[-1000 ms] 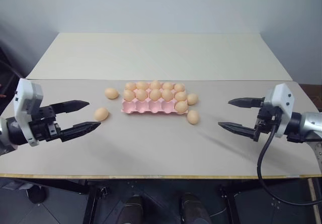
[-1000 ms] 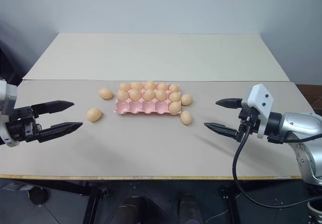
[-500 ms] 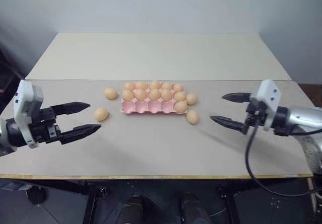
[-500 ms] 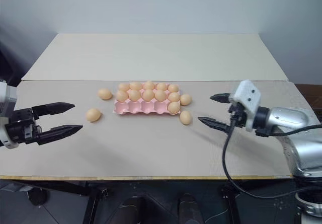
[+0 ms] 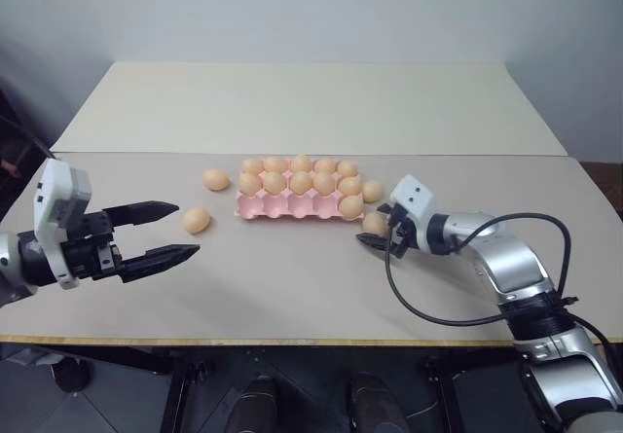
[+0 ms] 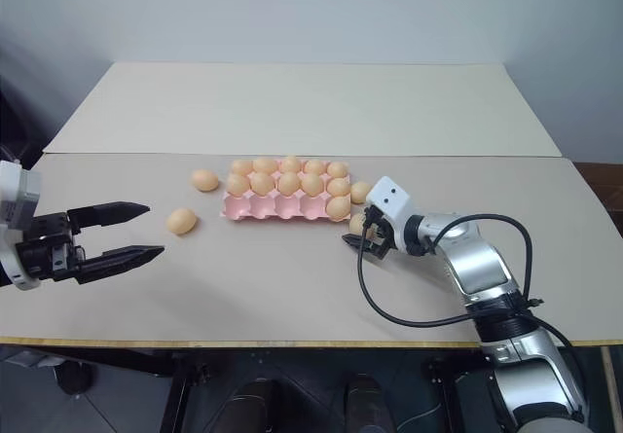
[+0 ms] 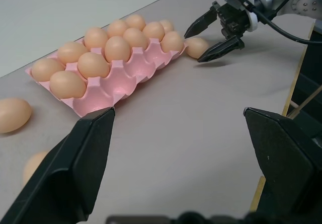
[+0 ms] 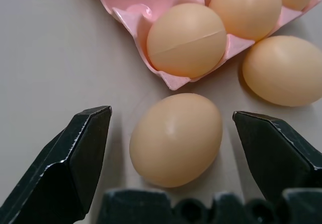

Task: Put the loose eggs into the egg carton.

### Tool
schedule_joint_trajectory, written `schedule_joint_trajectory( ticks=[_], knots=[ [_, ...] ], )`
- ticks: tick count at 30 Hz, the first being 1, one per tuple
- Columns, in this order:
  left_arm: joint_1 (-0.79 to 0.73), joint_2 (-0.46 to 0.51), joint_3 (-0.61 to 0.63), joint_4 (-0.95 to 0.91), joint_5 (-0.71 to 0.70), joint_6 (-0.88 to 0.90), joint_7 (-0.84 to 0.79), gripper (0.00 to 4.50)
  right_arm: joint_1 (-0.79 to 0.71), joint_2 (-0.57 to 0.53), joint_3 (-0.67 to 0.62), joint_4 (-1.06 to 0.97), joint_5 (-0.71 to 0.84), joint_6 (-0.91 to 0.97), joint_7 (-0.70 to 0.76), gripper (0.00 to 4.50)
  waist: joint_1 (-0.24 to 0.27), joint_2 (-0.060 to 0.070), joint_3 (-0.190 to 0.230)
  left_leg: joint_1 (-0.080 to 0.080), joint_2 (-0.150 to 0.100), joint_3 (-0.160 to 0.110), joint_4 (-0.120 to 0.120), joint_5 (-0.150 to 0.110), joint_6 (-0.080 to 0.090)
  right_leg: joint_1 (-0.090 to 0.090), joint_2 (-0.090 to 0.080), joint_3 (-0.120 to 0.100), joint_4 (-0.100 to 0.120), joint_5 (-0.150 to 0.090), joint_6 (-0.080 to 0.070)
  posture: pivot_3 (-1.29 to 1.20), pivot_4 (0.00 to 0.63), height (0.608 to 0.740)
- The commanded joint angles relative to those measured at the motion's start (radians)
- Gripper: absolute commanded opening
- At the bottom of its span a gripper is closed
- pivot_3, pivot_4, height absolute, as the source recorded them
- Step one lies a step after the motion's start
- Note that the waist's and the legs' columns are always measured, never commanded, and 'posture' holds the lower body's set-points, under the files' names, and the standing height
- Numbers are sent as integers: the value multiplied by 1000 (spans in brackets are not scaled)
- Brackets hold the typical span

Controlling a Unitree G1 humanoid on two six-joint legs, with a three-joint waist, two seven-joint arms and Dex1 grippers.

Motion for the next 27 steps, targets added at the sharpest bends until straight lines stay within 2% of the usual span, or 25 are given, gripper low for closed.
schedule_joint_trajectory(
  ticks=[1, 4, 5, 9, 13, 20, 24, 27],
  knots=[
    [10, 13, 39, -26, -6, -5, 1, 4500, -17, -1, -26, -7, -5, 14, 3, 3583, 0, 0, 0, 0, 0, 0, 0, 0, 0, 0, 0, 0, 0, 0, 0, 0, 150, 740],
    [15, 14, 43, -29, -8, -6, 2, 4500, 4, -22, -53, -56, 6, 34, 10, 2527, 0, 0, 0, 0, 0, 0, 0, 0, 0, 0, 0, 0, 0, 0, 0, 0, 150, 740],
    [17, 15, 46, -31, -9, -6, 2, 4500, 19, -45, -62, -89, 3, 32, 16, 2316, 0, 0, 0, 0, 0, 0, 0, 0, 0, 0, 0, 0, 0, 0, 0, 0, 150, 740],
    [30, 9, 62, -34, -5, -8, 7, 4500, 38, -107, -119, -208, 26, 76, 27, 2316, 2, 0, 0, -1, 0, 0, 0, 0, 0, -1, 0, 0, 0, 0, 0, 0, 150, 740],
    [46, 2, 68, -43, -6, -11, 10, 4500, -42, -70, -108, -257, 51, 103, 30, 2316, -12, 0, 0, 1, 1, 0, 0, 0, 0, 0, 1, 1, 1, 0, -1, 0, 150, 740],
    [30, -18, 40, -65, -14, -18, 42, 4500, -231, 132, 3, -22, -16, 10, 5, 2316, -21, 0, 0, 0, 3, 0, 0, 0, 0, -1, 4, 2, 0, 1, -2, 0, 150, 740],
    [45, -25, 58, -81, -10, -21, 49, 4500, -282, 195, 37, 102, -51, -45, 12, 2316, -14, 0, 0, -2, 2, 0, 0, 0, 0, -5, 3, 2, 1, 1, -2, 0, 150, 740],
    [62, -25, 77, -87, -9, -21, 45, 4500, -295, 223, 50, 160, -66, -62, 17, 3115, -14, 0, 0, -5, 2, 1, 0, 1, -1, -9, 3, 3, 2, 1, -2, 0, 150, 740]
  ],
)
